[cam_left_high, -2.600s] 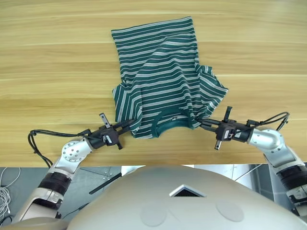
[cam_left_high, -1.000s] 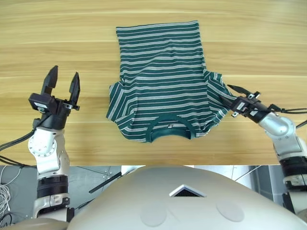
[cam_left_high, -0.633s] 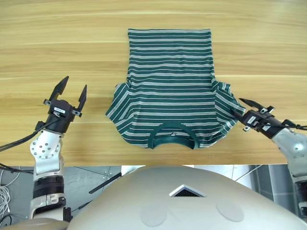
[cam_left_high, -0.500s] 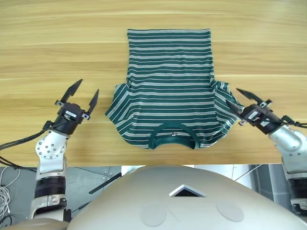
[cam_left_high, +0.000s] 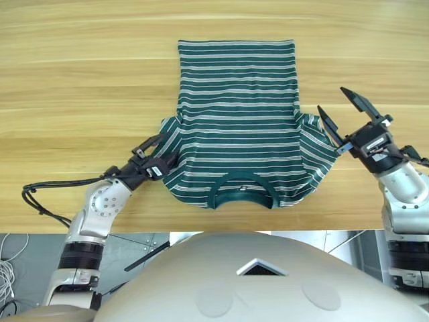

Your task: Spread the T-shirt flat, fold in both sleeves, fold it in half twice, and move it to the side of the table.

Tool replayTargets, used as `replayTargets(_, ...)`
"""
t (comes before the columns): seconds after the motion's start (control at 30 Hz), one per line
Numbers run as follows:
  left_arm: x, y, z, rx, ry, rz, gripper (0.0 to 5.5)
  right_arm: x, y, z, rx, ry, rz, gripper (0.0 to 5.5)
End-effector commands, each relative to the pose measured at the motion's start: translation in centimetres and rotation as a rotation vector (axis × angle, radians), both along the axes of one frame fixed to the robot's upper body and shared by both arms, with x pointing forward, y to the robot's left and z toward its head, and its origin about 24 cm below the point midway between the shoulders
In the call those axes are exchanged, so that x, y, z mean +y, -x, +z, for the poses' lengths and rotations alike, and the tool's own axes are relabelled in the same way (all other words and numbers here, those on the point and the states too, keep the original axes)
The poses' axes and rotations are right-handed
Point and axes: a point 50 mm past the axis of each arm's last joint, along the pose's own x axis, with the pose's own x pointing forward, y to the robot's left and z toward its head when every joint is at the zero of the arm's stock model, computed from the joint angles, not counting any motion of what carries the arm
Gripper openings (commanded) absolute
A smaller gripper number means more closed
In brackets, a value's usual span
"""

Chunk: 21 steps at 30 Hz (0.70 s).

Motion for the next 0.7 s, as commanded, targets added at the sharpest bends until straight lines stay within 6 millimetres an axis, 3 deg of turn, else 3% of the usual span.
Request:
replayTargets(0.03,2.0,0.2,0.1,-0.003,-0.093,0.103,2.61,-0.3,-0.2,0.2,-0.009,0.017,-0.027,2.27)
replayTargets(0.3,4.0,1.4,-0.8,0.04,-0.207,0.207,2.61,-0.1,-0.5,0.7,-0.022,0.041,-0.026,2.27)
replayTargets(0.43,2.8,1.1,0.1,-0.027,-0.128,0.176,2.61,0.3,-0.6,0.3,-0.015,0.058,-0.014,2.27)
replayTargets(0.57,3.1,-0.6,3.3,-0.255,-0.06,0.259,2.61,0.4,-1.0,0.2,-0.02,0.054,-0.011,2.27)
replayTargets(0.7,4.1,-0.9,7.7,-0.458,-0.052,0.333,2.61,0.6,-1.0,-0.4,-0.004,0.065,-0.009,2.27)
